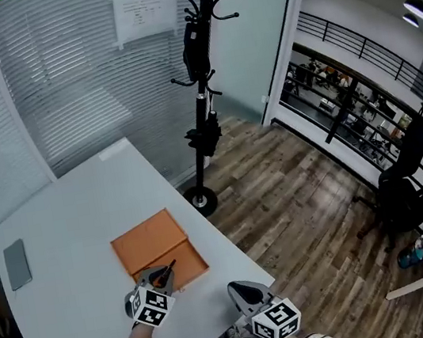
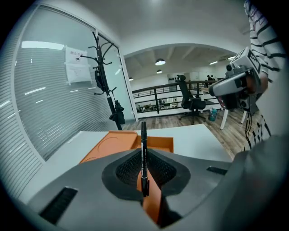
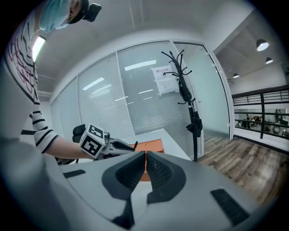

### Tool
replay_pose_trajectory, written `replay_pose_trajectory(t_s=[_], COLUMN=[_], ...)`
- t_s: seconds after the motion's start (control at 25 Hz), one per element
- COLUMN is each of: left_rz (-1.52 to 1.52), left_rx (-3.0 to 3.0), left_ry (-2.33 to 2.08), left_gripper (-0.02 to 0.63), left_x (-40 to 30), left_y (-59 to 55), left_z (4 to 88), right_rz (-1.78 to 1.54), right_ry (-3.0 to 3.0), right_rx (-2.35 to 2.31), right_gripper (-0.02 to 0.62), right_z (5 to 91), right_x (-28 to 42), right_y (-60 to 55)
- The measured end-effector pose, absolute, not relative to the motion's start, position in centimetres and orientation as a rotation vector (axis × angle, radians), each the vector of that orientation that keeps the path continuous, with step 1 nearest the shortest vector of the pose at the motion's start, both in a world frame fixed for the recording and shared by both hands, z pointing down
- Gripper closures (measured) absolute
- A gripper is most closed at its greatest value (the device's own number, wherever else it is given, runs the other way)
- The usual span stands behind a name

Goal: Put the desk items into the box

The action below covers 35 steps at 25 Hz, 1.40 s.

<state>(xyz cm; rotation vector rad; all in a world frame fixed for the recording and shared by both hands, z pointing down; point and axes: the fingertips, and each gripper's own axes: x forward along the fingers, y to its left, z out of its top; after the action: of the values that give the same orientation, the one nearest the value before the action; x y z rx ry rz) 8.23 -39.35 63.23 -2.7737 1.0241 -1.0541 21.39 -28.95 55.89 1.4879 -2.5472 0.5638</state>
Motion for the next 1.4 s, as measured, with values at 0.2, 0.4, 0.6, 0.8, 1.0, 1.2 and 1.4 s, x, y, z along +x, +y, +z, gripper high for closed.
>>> replay_pose_trajectory(t_s=[0.2,0.4,0.6,0.8,1.0,1.2,1.4], left_rz=[-1.243,-1.432,-1.591,-1.695,-1.767,-1.807,-1.794], left_rx=[-2.727,-2.654,-2.583,-2.524,-2.493,-2.481,-2.462], left_ry=[0.969,0.884,0.846,0.822,0.817,0.822,0.831], left_gripper=[0.554,0.554,0.554,0.554,0.554,0.554,0.554], left_x=[9.3,9.9,10.2,10.3,10.4,10.2,10.2], left_y=[-40.3,-41.3,-41.9,-42.7,-42.9,-42.9,-42.9], left_z=[66.1,68.7,71.1,72.6,74.2,75.2,75.3], right_rz=[0.579,0.588,0.587,0.582,0.587,0.597,0.594], right_ry=[-2.542,-2.544,-2.552,-2.557,-2.557,-2.55,-2.555], right_rx=[1.463,1.437,1.401,1.388,1.377,1.381,1.369], right_gripper=[0.568,0.569,0.569,0.568,0.569,0.568,0.568], right_z=[56.6,57.1,57.3,57.3,57.6,58.0,58.1], right_x=[22.8,23.6,24.4,25.2,26.3,27.1,27.5], right_y=[-29.9,-30.8,-31.3,-31.8,-31.9,-32.1,-32.5])
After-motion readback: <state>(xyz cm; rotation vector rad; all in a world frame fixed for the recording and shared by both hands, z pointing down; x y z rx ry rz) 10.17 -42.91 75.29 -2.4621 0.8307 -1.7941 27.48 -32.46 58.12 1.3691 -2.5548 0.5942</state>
